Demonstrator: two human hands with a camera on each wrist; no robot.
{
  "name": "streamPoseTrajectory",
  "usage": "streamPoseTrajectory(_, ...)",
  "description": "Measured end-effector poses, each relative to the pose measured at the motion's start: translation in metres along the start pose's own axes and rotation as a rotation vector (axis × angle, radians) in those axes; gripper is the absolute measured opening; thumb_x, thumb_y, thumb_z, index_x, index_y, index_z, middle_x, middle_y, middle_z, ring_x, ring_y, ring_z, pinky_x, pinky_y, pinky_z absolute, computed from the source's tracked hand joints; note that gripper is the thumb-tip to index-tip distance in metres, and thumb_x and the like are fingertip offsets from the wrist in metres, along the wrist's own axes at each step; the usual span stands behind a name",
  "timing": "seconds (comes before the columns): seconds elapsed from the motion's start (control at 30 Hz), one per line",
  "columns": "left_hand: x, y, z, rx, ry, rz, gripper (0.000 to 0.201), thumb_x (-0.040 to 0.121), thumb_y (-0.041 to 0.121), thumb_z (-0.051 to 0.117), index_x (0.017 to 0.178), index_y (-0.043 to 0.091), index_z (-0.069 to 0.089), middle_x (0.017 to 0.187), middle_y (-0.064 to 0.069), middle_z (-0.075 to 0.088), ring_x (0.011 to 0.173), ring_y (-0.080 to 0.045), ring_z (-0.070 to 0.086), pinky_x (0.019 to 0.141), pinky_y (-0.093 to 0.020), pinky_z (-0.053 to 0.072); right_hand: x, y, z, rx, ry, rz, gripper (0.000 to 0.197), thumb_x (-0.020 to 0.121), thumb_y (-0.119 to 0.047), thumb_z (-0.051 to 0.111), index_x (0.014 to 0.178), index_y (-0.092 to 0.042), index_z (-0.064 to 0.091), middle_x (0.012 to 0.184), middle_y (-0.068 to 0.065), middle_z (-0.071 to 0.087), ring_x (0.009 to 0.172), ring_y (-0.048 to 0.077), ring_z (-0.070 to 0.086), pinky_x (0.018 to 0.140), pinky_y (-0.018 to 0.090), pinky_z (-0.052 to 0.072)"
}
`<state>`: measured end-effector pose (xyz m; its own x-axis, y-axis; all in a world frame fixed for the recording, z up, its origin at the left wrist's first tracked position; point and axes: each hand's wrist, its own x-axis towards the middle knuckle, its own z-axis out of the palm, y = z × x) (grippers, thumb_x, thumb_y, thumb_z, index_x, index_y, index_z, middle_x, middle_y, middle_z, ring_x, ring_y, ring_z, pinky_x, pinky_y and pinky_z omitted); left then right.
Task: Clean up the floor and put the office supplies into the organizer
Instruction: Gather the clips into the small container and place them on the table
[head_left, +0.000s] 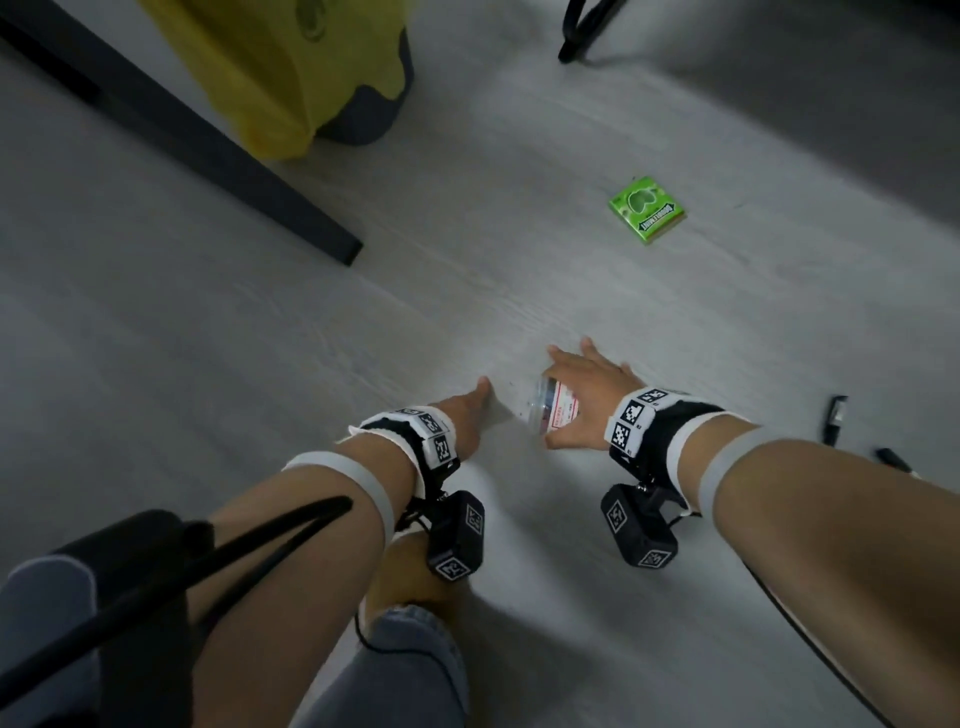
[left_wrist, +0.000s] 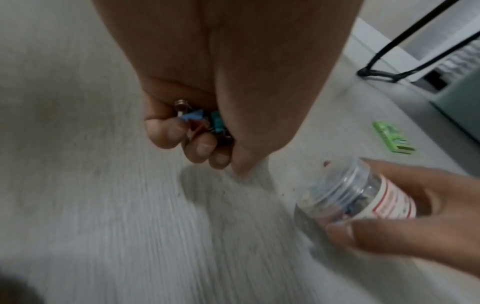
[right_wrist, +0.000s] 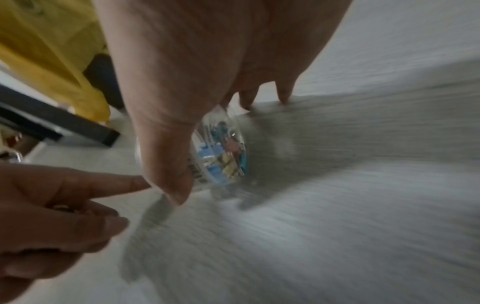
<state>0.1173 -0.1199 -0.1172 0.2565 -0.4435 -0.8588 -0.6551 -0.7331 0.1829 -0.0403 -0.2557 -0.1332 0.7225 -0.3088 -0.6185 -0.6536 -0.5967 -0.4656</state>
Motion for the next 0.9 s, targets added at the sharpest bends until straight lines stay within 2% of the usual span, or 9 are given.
streamPoseTrajectory(0.07,-0.002,-0.003,-0.01,-0.065,0.036,0.067,0.077,0.092,0.023,0.064,0.155,0.03,0.02,0.146,-0.011,0.049,0.121,-0.031,0.058,0.091,-0.034,0.052,-0.004,-0.008,-0.009,0.159,0.159,0.079,0.083,0.058,-0.054,0.081,0.13,-0.028,0.048,0.134,0.002,0.042,0.125,0.025,0.045,0.103,0.03,0.038)
streamPoseTrajectory(0.1,-0.007,-0.003,-0.013,-0.143,0.04,0.099,0.079,0.086,0.028,0.072,0.152,0.03,0.029,0.134,-0.01,0.058,0.112,-0.029,0.063,0.077,-0.029,0.055,-0.007,-0.015,-0.015,0.215,0.22,0.103,0.079,0.058,-0.052,0.083,0.127,-0.026,0.052,0.123,0.004,0.045,0.113,0.023,0.05,0.096,0.027,0.041)
streamPoseTrajectory(0.17,-0.019,0.002,-0.019,-0.314,0.047,0.181,0.081,0.074,0.036,0.083,0.143,0.03,0.041,0.093,-0.001,0.065,0.073,-0.016,0.065,0.05,-0.018,0.045,-0.016,-0.026,-0.025,0.266,0.288,0.085,0.074,0.057,-0.058,0.082,0.117,-0.024,0.055,0.109,0.001,0.049,0.104,0.022,0.053,0.091,0.03,0.045)
streamPoseTrajectory(0.2,-0.024,0.01,-0.021,-0.374,0.057,0.237,0.079,0.07,0.04,0.085,0.138,0.029,0.046,0.08,0.004,0.059,0.062,-0.009,0.058,0.048,-0.016,0.042,-0.02,-0.029,-0.031,0.283,0.313,0.069,0.072,0.055,-0.061,0.08,0.111,-0.025,0.054,0.103,-0.002,0.053,0.1,0.022,0.055,0.087,0.032,0.047)
streamPoseTrajectory(0.33,-0.028,0.04,-0.015,-0.637,0.15,0.423,0.073,0.062,0.04,0.091,0.124,0.025,0.056,0.105,0.006,0.07,0.095,-0.01,0.068,0.083,-0.022,0.052,-0.035,-0.036,-0.046,0.514,0.318,0.082,0.067,0.061,-0.041,0.083,0.114,-0.022,0.046,0.099,-0.001,0.064,0.089,0.019,0.065,0.068,0.026,0.049)
streamPoseTrajectory(0.43,-0.037,0.057,-0.012,-0.707,0.31,0.44,0.047,0.064,0.026,0.09,0.101,0.025,0.062,0.091,0.009,0.071,0.08,-0.002,0.067,0.071,-0.016,0.051,-0.051,-0.04,-0.05,0.547,0.346,0.115,0.068,0.068,-0.04,0.082,0.121,-0.019,0.045,0.107,0.004,0.061,0.093,0.021,0.061,0.076,0.027,0.047)
streamPoseTrajectory(0.6,-0.041,0.071,-0.013,-0.422,0.488,0.462,0.046,0.058,0.05,0.083,0.09,0.023,0.063,0.083,0.003,0.067,0.075,-0.015,0.064,0.066,-0.028,0.053,-0.067,-0.035,-0.055,0.387,0.495,0.134,0.065,0.068,-0.065,0.073,0.113,-0.022,0.058,0.108,-0.001,0.05,0.093,0.015,0.054,0.079,0.024,0.038)
streamPoseTrajectory(0.77,-0.031,0.077,-0.002,-0.232,0.48,0.445,0.054,0.057,0.055,0.083,0.094,0.022,0.061,0.085,0.0,0.058,0.075,-0.018,0.057,0.065,-0.026,0.043,-0.071,-0.017,-0.049,0.185,0.439,0.061,0.054,0.07,-0.064,0.071,0.097,-0.017,0.068,0.093,0.003,0.058,0.085,0.02,0.06,0.074,0.028,0.044)
streamPoseTrajectory(0.9,-0.021,0.074,0.006,-0.157,0.407,0.466,0.052,0.054,0.055,0.085,0.089,0.029,0.056,0.084,0.002,0.054,0.072,-0.018,0.056,0.067,-0.029,0.048,-0.08,-0.003,-0.046,0.151,0.306,-0.109,0.06,0.075,-0.039,0.08,0.126,-0.016,0.059,0.113,0.008,0.058,0.094,0.018,0.054,0.091,0.032,0.046)
